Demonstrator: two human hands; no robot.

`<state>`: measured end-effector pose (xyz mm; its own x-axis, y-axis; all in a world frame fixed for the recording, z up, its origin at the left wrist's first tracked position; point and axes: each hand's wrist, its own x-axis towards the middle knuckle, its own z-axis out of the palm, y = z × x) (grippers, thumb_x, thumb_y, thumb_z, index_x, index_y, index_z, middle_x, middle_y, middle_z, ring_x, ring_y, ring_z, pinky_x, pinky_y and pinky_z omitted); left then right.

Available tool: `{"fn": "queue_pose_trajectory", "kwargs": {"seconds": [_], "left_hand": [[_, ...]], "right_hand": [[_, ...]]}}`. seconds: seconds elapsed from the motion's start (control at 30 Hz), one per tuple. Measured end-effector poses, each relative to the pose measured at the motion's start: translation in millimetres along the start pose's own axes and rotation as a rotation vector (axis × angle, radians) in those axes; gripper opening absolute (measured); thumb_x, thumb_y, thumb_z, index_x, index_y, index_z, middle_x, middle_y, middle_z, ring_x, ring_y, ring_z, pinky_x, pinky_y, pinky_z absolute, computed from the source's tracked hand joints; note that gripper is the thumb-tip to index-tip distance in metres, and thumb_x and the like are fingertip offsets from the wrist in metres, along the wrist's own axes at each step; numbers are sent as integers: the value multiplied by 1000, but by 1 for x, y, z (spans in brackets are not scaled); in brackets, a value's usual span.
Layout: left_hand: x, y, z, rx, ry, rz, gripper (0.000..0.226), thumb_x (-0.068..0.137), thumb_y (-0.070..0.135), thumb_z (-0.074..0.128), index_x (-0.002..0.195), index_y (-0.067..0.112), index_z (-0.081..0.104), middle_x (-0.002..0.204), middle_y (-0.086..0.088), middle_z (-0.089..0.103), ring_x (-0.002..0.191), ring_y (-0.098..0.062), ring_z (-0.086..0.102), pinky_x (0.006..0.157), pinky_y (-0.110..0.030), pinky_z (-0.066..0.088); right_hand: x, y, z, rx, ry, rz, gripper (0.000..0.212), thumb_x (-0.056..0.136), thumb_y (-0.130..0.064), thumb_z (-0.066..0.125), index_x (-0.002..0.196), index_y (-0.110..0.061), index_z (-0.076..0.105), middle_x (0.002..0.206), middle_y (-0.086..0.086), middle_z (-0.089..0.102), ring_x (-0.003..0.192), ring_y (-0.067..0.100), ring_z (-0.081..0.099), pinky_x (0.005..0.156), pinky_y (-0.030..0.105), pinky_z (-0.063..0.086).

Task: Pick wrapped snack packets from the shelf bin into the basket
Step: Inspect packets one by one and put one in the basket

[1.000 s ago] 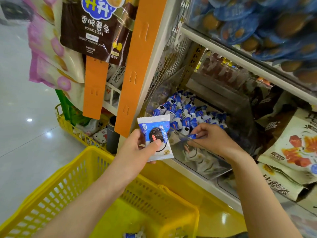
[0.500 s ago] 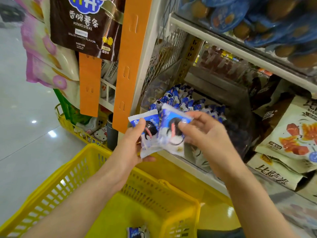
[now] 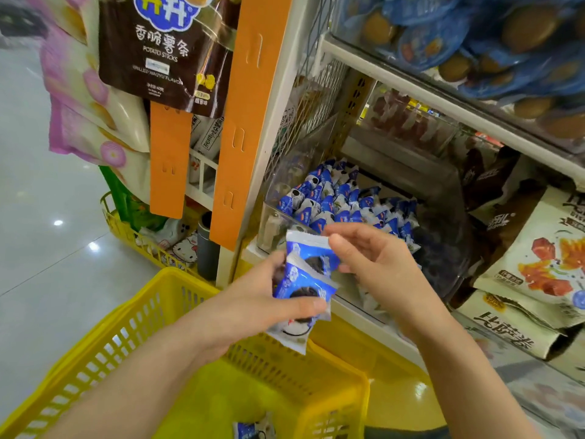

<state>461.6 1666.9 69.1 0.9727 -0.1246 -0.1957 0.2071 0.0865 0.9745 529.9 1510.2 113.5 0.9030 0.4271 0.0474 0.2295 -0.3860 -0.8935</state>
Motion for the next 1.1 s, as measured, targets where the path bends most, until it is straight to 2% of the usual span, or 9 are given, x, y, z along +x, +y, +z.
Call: {"fn": "queue_pose_trajectory", "kwargs": {"seconds": [0.17,0.3,0.4,0.5,0.6,0.67,0.83,1.0,1.1], "left_hand": [[1,6,0,-12,-109,57,65,55,34,76,115,37,50,101,13,70,92,-1,66,69,-12,49],[4,9,-4,-36,1,29,58,55,45,72,110,35,56,105,9,70,95,-4,65,82,-23,51],[11,10,-10,-98,192,-30,34,79,36,63,111,24,59,99,3,72,89,-10,68,86,-31,50],[17,13,-15,-197,319,-55,25,87,29,58,109,17,57,95,-4,71,83,-14,68,76,-29,50],[20,14,-17,-197,324,-63,24,88,31,57,107,16,56,96,-5,70,84,-15,68,74,-29,51],[20,15,-17,-194,318,-62,24,88,31,57,108,18,56,98,-5,70,87,-15,68,76,-28,52],[21,18,-19,-182,308,-74,28,87,33,58,110,18,55,100,-5,70,88,-15,68,76,-28,54],[22,20,-18,-176,296,-78,29,86,34,58,112,19,53,102,-4,69,90,-15,68,79,-29,54],[22,21,-17,-172,285,-78,29,86,34,58,111,19,53,101,-3,69,89,-13,68,75,-26,54]], "right_hand": [[-3,-2,-3,8,-218,52,24,62,-42,65,84,-30,68,81,-12,73,75,2,68,62,14,52],[4,-11,-13,59,-13,31,24,63,-37,68,84,-24,67,75,-6,74,68,9,70,57,18,55],[23,-20,-35,92,267,-26,12,75,-29,70,85,-23,66,76,-3,74,69,8,70,56,18,54],[48,-18,-49,-231,395,29,12,79,-35,69,83,-27,61,80,4,72,68,12,70,60,29,58],[62,-9,-50,-572,181,141,15,79,-36,69,77,-27,57,77,5,69,67,14,69,65,32,58],[68,-4,-47,-684,13,192,18,79,-36,69,80,-20,61,77,4,68,63,7,66,60,24,57],[78,8,-43,-872,-319,300,32,78,-36,71,81,-5,64,75,11,67,58,11,65,63,32,56],[91,26,-37,-792,-247,376,41,74,-35,75,84,3,65,83,22,68,56,11,67,68,37,57],[96,30,-33,-749,-128,373,34,71,-35,78,82,-5,66,82,17,70,50,9,66,57,32,59]]}}
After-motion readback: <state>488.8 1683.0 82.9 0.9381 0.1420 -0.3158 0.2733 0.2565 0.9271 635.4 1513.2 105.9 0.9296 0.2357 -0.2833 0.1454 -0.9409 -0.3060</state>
